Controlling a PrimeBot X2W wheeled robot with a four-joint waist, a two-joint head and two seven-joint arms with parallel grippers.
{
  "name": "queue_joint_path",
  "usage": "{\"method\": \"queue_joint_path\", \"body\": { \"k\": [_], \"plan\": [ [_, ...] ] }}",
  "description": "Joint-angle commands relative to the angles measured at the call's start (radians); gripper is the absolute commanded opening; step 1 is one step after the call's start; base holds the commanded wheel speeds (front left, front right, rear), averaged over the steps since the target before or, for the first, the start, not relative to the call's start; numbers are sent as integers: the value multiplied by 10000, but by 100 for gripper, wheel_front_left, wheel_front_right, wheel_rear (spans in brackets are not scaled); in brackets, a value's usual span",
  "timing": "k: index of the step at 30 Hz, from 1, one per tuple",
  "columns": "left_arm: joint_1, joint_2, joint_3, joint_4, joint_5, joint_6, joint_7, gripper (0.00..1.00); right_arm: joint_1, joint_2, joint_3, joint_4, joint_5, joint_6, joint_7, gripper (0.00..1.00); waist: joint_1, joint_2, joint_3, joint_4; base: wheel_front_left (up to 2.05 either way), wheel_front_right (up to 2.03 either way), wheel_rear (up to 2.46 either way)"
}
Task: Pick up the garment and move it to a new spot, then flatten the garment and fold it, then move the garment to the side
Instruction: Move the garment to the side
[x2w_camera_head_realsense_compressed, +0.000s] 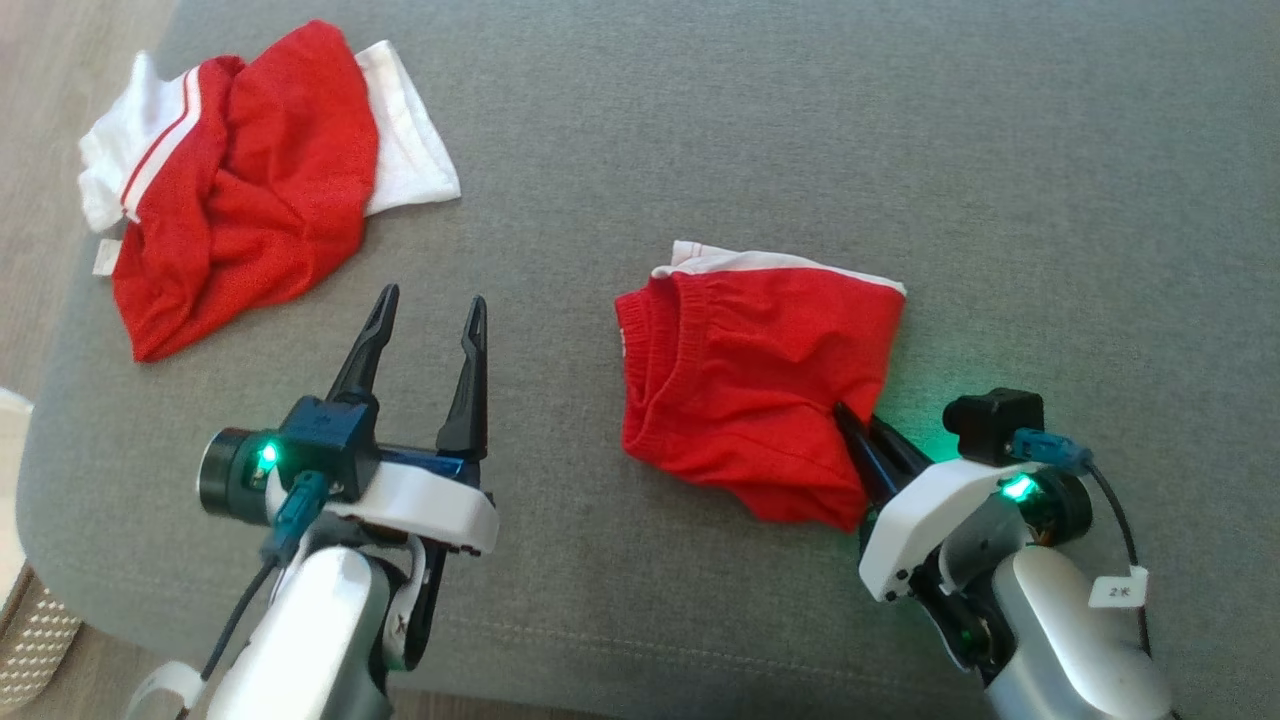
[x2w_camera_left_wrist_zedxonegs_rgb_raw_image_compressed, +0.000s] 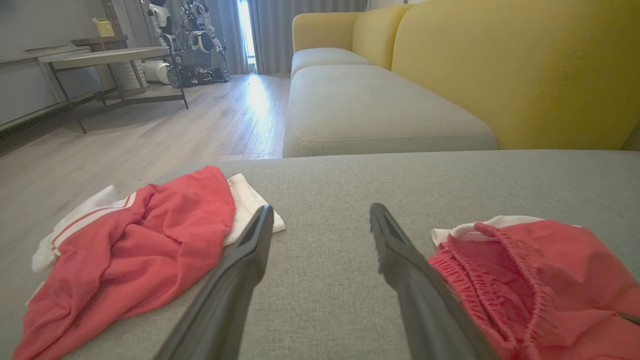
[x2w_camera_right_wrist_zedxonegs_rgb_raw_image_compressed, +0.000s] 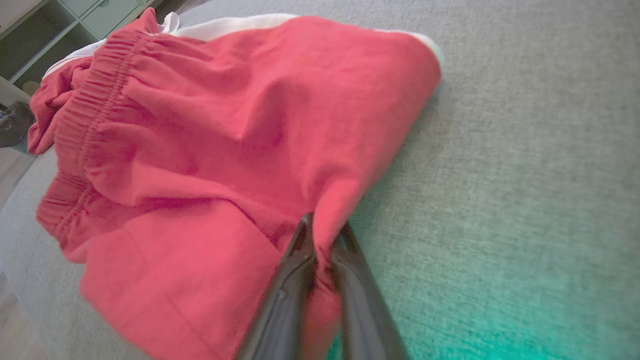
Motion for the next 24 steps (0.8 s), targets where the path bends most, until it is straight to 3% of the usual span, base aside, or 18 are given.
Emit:
{"method": "queue_joint_path", "body": {
  "k": [1,8,18,24],
  "plan": [
    [-467,133,431,-266,116,62,-102,100,-58,-83,351,-129,76,33,77,0,0,0,-7,-97,0,0,0],
    [-454,238,543,-385,172,88,-117,100,-406,-875,565,-574,27,33,271,0,0,0,98,-750,0,0,0],
    [-687,429,619,-794,336,115,-122,100,-1080,-2933,129,-1494,15,33,993,0,0,0,645,-2418,0,0,0],
    [-1141,599,533,-951,487,1,-30,100,-1846,-4126,-174,-1668,587,33,1228,0,0,0,1218,-3335,0,0,0]
  ]
}}
